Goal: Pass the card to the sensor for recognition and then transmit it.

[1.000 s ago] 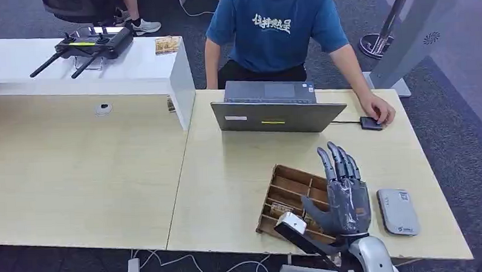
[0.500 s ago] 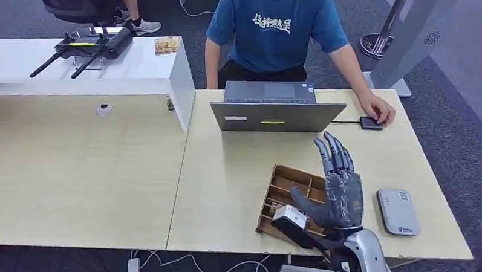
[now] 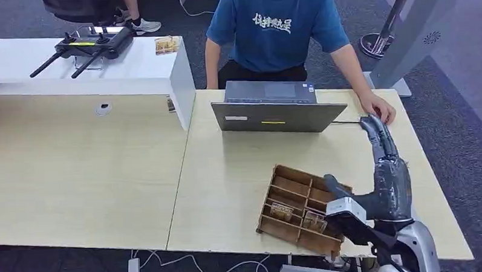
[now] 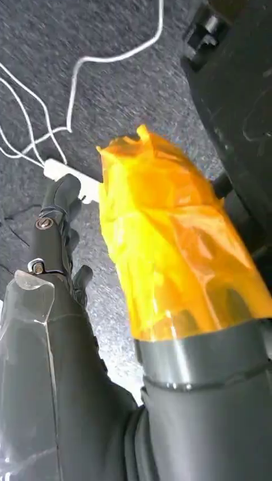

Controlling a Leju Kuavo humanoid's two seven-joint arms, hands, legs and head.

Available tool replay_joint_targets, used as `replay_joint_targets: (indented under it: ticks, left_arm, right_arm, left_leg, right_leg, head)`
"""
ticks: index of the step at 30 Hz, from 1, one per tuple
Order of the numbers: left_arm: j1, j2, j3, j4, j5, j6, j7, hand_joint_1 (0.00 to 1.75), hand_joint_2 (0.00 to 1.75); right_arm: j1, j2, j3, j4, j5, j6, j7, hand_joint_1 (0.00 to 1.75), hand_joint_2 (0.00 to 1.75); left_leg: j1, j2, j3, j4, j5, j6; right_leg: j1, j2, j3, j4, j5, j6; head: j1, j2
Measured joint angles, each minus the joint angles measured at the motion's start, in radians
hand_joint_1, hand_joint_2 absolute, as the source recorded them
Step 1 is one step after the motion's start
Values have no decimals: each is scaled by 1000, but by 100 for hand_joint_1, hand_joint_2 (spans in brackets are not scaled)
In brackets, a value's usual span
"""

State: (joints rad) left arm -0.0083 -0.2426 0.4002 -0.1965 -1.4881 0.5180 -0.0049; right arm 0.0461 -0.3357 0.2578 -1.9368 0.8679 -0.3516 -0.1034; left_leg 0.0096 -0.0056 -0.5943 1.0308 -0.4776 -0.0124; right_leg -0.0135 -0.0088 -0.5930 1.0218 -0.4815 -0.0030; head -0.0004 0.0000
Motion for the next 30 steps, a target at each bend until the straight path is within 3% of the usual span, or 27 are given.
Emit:
replay_joint_targets:
  ticks: [6,13,18,21,26,30]
  left_arm:
    - [0,1,0,0,6,-37,34,0,0]
    - [1,1,0,0,12,-47,35,0,0]
    - [1,2,1,0,25,-51,31,0,0]
    - [2,2,2,0,35,-52,18,0,0]
    - [3,3,4,0,45,-51,-1,0,0]
    - [7,8,8,0,55,-64,-12,0,0]
  right_arm:
    - [93,-12,-56,-35,61,13,-1,0,175]
    - [150,-18,-62,-55,88,16,23,0,175]
    - [208,-24,-16,-56,103,1,53,0,175]
    - [226,-36,26,-50,143,-6,105,0,175]
    - [260,-105,83,-45,117,11,171,0,175]
    - [321,-233,119,-54,76,37,278,0,175]
  left_leg:
    - [0,1,0,0,-1,0]
    - [0,0,0,0,-1,0]
    - [0,0,0,0,-1,0]
    - [0,1,0,0,-1,0]
    - [0,1,0,0,-1,1]
    - [-1,0,0,0,-2,2]
  right_leg:
    - [0,1,-1,0,-1,0]
    - [0,0,0,0,-1,0]
    - [0,0,0,0,-1,0]
    - [0,1,0,0,-1,0]
    - [0,0,0,0,-1,0]
    - [-1,0,0,0,-2,2]
  head:
    - [0,0]
    - [0,0]
    - [0,0]
    - [0,0]
    - [0,0]
    - [0,0]
